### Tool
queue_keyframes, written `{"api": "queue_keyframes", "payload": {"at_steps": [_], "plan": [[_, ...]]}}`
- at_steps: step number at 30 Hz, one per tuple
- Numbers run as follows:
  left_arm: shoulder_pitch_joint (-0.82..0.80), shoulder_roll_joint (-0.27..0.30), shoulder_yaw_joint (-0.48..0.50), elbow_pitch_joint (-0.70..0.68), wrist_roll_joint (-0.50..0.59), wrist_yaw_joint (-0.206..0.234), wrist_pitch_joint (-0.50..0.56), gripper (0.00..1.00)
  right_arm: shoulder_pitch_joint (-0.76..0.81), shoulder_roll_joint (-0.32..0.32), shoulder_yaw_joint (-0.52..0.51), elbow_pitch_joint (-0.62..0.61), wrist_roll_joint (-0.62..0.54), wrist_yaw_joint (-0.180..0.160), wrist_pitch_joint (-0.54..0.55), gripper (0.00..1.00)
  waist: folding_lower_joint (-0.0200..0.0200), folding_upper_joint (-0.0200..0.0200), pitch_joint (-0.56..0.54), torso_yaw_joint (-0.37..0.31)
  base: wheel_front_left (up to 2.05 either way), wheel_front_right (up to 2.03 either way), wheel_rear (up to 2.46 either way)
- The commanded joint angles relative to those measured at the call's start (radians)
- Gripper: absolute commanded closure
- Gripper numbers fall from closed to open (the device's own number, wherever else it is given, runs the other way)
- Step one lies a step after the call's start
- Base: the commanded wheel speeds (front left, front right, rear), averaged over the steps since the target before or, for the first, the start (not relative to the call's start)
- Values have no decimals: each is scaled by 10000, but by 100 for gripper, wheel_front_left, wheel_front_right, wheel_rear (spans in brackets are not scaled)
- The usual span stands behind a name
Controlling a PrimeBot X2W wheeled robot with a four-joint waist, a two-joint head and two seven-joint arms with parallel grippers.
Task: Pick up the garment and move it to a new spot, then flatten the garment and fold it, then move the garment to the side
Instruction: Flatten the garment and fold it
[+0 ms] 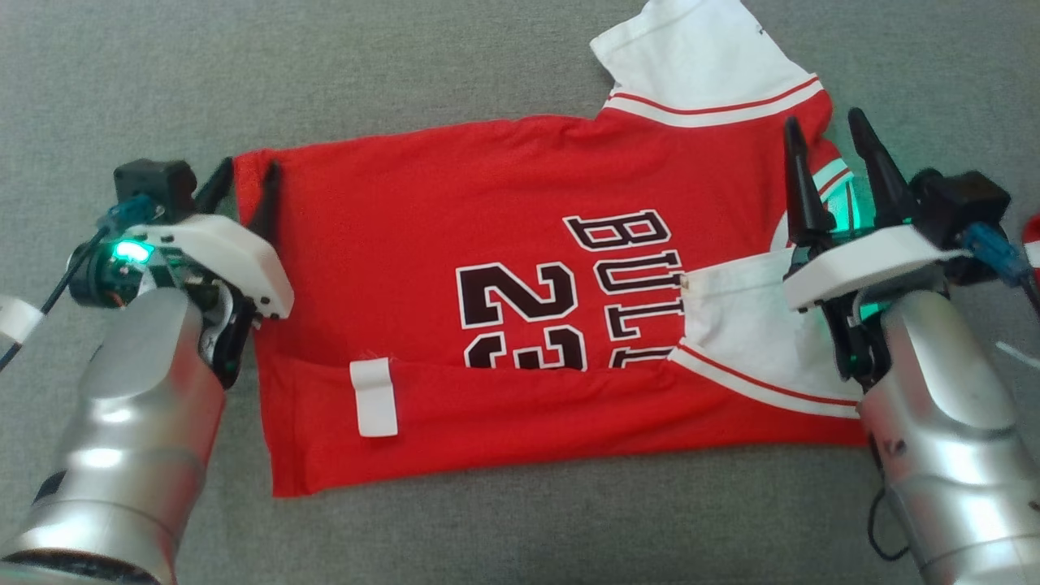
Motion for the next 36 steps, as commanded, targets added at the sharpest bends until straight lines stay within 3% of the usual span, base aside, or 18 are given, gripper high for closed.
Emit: {"api": "queue_keyframes", "payload": {"at_steps": [1, 2, 13, 25, 31, 32, 34, 36], "plan": [[-477, 364, 84, -124, -133, 18, -163, 96, -375, -115, 314, -120, 30, -7, -62, 0, 0, 0, 31, 37, 0, 0, 0], [-518, 342, 35, -96, -167, 18, -223, 100, -488, -160, 391, -13, 59, -7, -52, 0, 0, 0, 43, 60, 0, 0, 0], [-973, 67, -495, 109, -350, 18, -997, 100, -2681, -652, 1079, 1640, 322, -7, 1578, 0, 0, 0, 257, 679, 0, 0, 0], [-1743, -1042, -1528, -55, -626, 18, -1751, 100, -5159, -1652, 1243, 4109, -361, -7, 3159, 0, 0, 0, 875, 2169, 0, 0, 0], [-1921, -1375, -2068, -1, -964, 18, -1990, 100, -5655, -1784, 1282, 5203, -406, -7, 3709, 0, 0, 0, 1078, 2576, 0, 0, 0], [-1940, -1393, -2123, 21, -1016, 18, -2015, 100, -5677, -1770, 1315, 5324, -389, -7, 3789, 4, 0, 0, 1100, 2584, 0, 0, 0], [-1975, -1410, -2219, 69, -1128, 18, -2060, 100, -5737, -1743, 1357, 5530, -331, -7, 3929, 100, 0, 0, 1142, 2569, 0, 0, 0], [-1988, -1407, -2294, 131, -1233, 18, -2109, 100, -5794, -1739, 1303, 5565, -217, -7, 3691, 100, 0, 0, 1132, 2541, 0, 0, 0]]}}
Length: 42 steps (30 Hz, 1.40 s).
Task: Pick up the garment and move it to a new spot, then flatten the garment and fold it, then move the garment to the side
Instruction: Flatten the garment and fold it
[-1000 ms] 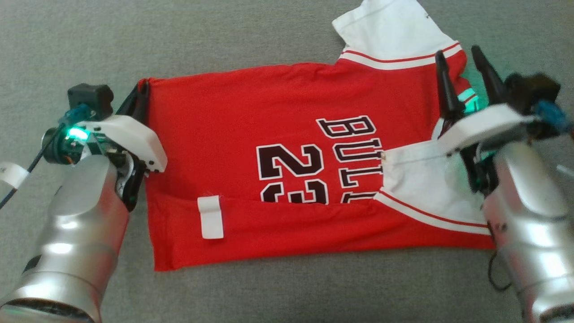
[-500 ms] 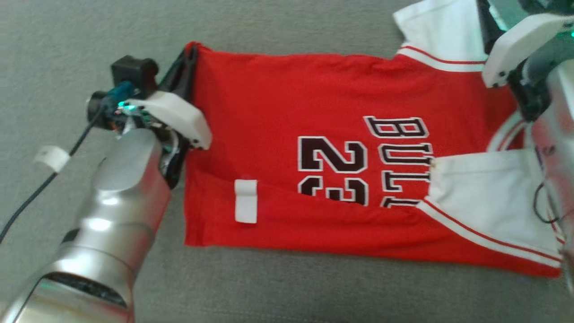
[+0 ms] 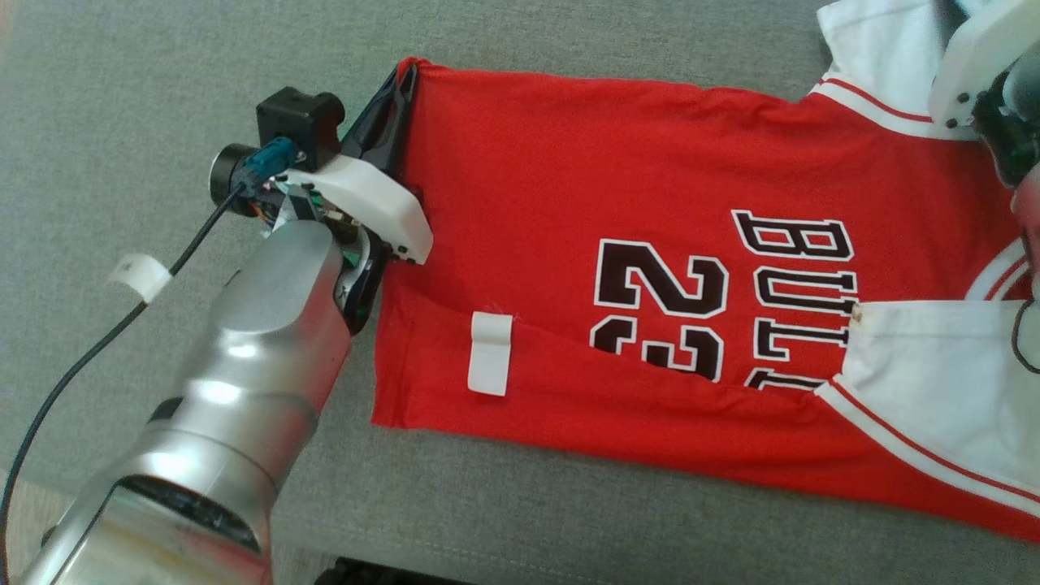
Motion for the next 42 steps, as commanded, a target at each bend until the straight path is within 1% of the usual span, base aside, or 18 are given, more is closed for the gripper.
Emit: {"api": "queue_keyframes", "payload": {"at_steps": [1, 7, 9, 11, 14, 16, 17, 24, 29, 32, 35, 36, 37, 38, 39, 40, 41, 42], "plan": [[-365, 327, 178, -139, -117, 18, -133, 100, 63, 78, 90, -135, 37, -7, -314, 100, -1, 0, -21, -45, 0, 0, 0], [-311, 632, 513, -165, -194, 78, -312, 100, -7, 31, -446, -273, 111, -7, -2665, 100, -1, 0, -269, -339, 0, 0, 0], [-174, 811, 806, -571, -85, 179, -321, 100, 89, 149, -631, -273, 185, -7, -3277, 100, -1, 0, -416, -493, 0, 0, 0], [176, 1021, 1158, -1157, 135, 322, -324, 100, 280, 309, -799, -386, 347, -7, -3597, 100, -1, 0, -590, -678, 0, 0, 0], [960, 1280, 1636, -1958, 576, 552, -326, 100, 821, 541, -852, -820, 642, -7, -3767, 100, -1, 0, -854, -977, 0, 0, 0], [1536, 1413, 1950, -2395, 846, 646, -327, 100, 1326, 655, -949, -1384, 1016, -7, -3792, 100, -1, 0, -1021, -1198, 0, 0, 0], [1536, 1413, 1950, -2395, 846, 646, -327, 100, 1326, 655, -949, -1384, 1016, -7, -3792, 100, -1, 0, -1021, -1198, 0, 0, 0], [3742, 1722, 3137, -3376, 1746, 991, -328, 100, 4373, 905, -1052, -4389, 2375, -7, -3801, 100, -1, 0, -1752, -1958, 0, 0, 0], [5212, 1620, 3914, -3867, 2326, 1023, -328, 100, 6740, 1166, -1153, -5842, 3102, -7, -3802, 100, -1, 0, -2281, -2341, 0, 0, 0], [5895, 1522, 4286, -3900, 2638, 974, -328, 100, 7772, 1392, -991, -6199, 3361, -7, -3802, 100, -1, 0, -2551, -2496, 0, 0, 0], [6347, 1363, 4587, -3919, 2949, 979, -328, 99, 8420, 1589, -860, -6355, 3529, -7, -3802, 100, -1, 0, -2784, -2577, 0, 0, 0], [6467, 1312, 4685, -3924, 3039, 971, -328, 93, 8568, 1646, -823, -6351, 3554, -7, -3803, 100, -1, 0, -2855, -2595, 0, 0, 0], [6577, 1277, 4783, -3922, 3139, 966, -328, 81, 8679, 1697, -821, -6339, 3566, -7, -3803, 100, -1, 0, -2926, -2605, 0, 0, 0], [6691, 1238, 4881, -3889, 3241, 992, -328, 57, 8757, 1726, -828, -6317, 3524, -7, -3803, 100, -1, 0, -2991, -2612, 0, 0, 0], [6799, 1192, 4984, -3840, 3312, 990, -329, 0, 8811, 1752, -866, -6271, 3447, -7, -3803, 100, -1, 0, -3060, -2617, 0, 0, 0], [6898, 1134, 5082, -3818, 3385, 995, -329, 0, 8851, 1791, -921, -6212, 3359, -7, -3803, 31, -1, 0, -3138, -2619, 0, 0, 0], [7007, 1051, 5178, -3834, 3477, 1065, -329, 0, 8878, 1829, -986, -6205, 3227, -7, -3803, 0, -1, 0, -3218, -2613, 0, 0, 0], [7124, 967, 5312, -3891, 3545, 1153, -329, 0, 8902, 1879, -1086, -6236, 3072, -7, -3803, 0, -1, 0, -3295, -2609, 0, 0, 0]]}}
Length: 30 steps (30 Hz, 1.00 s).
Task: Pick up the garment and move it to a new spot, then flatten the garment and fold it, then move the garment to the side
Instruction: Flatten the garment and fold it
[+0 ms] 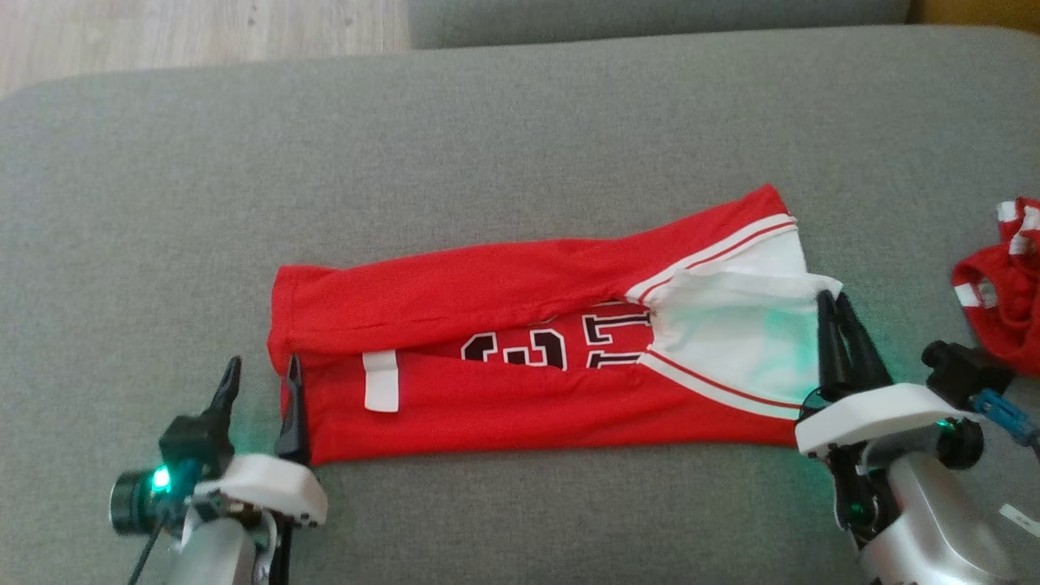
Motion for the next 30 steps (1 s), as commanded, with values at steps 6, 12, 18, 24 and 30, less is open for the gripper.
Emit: {"api": "queue_keyframes", "payload": {"at_steps": [6, 12, 18, 24, 30], "plan": [[909, -324, 1084, -1188, 531, 382, -97, 0, 392, 355, -862, -1114, -1929, -7, -110, 0, 1, -1, -537, 84, 0, 0, 0], [1744, -678, 1568, -2434, 865, 270, -97, 0, 1072, 742, -1401, -1906, -3721, -7, -110, 0, 1, -1, -929, 195, 0, 0, 0], [2386, -826, 1426, -3059, 1064, 58, -97, 0, 1489, 866, -1490, -1707, -4279, -7, -110, 0, 1, -1, -1208, 245, 0, 0, 0], [2627, -845, 1204, -3229, 853, 78, -97, 0, 1580, 887, -1471, -1533, -4219, -7, -110, 0, 1, -1, -1269, 267, 0, 0, 0], [2604, -848, 924, -3189, 698, 122, -97, 0, 1313, 890, -1380, -1096, -4327, -7, -110, 0, 1, -1, -1111, 343, 0, 0, 0]]}}
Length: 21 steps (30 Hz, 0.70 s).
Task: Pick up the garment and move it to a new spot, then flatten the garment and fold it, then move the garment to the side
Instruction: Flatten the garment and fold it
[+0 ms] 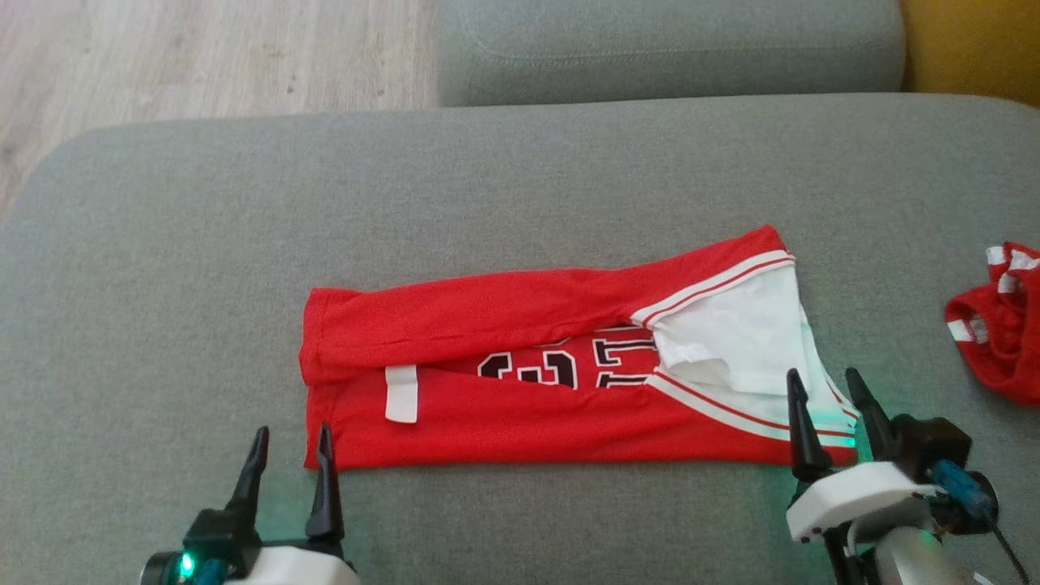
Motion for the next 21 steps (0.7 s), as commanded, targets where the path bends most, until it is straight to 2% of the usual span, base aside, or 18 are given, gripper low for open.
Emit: {"api": "queue_keyframes", "payload": {"at_steps": [1, 8, 15, 21], "plan": [[-297, 22, 247, -265, -67, 43, -97, 0, -530, -22, 238, -179, -140, -7, -110, 0, 0, 0, 82, 33, 0, 0, 0], [-493, 21, -138, -21, -304, 90, -97, 0, -1871, -21, -213, 1436, -881, -7, -110, 0, 0, 0, 494, 190, 0, 0, 0], [-750, 21, -516, 170, -457, 164, -97, 0, -3296, -55, -1156, 3865, -1611, -7, 234, 0, 0, 0, 972, 494, 0, 0, 0], [-900, 21, -614, 208, -502, 216, -97, 0, -3735, -38, -1204, 5218, -1374, -7, 606, 0, 0, 0, 1192, 635, 0, 0, 0]]}}
